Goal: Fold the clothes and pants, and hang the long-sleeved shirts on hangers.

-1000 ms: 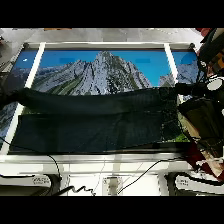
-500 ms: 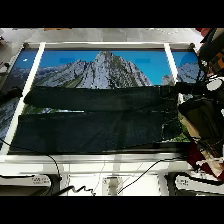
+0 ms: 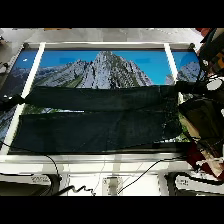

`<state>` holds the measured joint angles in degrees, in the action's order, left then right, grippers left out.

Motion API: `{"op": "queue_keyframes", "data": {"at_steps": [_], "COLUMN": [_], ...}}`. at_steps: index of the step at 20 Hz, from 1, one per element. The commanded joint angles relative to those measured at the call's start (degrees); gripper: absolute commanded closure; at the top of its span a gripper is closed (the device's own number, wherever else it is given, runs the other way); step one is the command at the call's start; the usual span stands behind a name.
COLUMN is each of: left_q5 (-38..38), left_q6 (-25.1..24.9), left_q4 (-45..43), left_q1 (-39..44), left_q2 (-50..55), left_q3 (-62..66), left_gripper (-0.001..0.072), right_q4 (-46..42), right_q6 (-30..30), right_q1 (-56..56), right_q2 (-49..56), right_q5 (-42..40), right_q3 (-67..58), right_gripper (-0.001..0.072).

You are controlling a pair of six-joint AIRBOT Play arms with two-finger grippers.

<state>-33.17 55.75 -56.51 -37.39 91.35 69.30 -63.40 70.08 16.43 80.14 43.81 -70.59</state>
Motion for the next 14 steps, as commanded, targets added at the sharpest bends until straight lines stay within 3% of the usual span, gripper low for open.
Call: {"op": "queue_keyframes", "data": {"at_steps": [1,2,3,4,5,6,8,9,11,14], "left_q5": [-4.3,-5.3,-6.2,-7.5,-9.2,-11.8,-17.7,-20.8,-25.5,-31.7], "left_q6": [0.9,0.9,0.9,0.9,0.9,0.9,0.9,0.9,3.0,7.3], "left_q4": [0.0,0.0,0.0,0.0,0.0,0.0,0.0,0.0,0.0,4.2], "left_q1": [-0.3,-0.3,-0.3,-0.3,-0.3,-0.3,-0.3,-0.3,-0.2,-0.1], "left_q2": [-2.0,-4.0,-6.4,-9.0,-11.7,-14.7,-20.7,-23.3,-27.8,-32.5], "left_q3": [0.0,0.0,0.0,0.0,0.0,0.0,0.0,0.0,0.0,0.0], "left_gripper": [0.0011,0.0011,0.0013,0.0051,0.0192,0.0366,0.0625,0.0678,0.0679,0.0679], "right_q4": [0.0,-0.5,-1.6,-3.0,-5.0,-6.7,-10.9,-13.2,-16.5,-20.0], "right_q6": [0.0,0.0,0.0,0.0,0.0,0.1,2.8,4.6,6.7,9.7], "right_q1": [0.0,0.0,0.0,0.0,0.0,0.0,0.0,0.0,0.0,0.0], "right_q2": [-0.3,-0.8,-1.3,-2.0,-2.8,-3.7,-6.2,-7.2,-9.3,-16.1], "right_q5": [1.0,2.5,5.0,8.3,13.0,17.6,27.2,32.8,43.0,46.5], "right_q3": [-0.4,-0.9,-1.6,-2.6,-3.7,-4.5,-4.5,-4.2,-1.7,8.8], "right_gripper": [0.0136,0.0142,0.0195,0.0342,0.0592,0.0681,0.0686,0.0686,0.0687,0.0687]}}
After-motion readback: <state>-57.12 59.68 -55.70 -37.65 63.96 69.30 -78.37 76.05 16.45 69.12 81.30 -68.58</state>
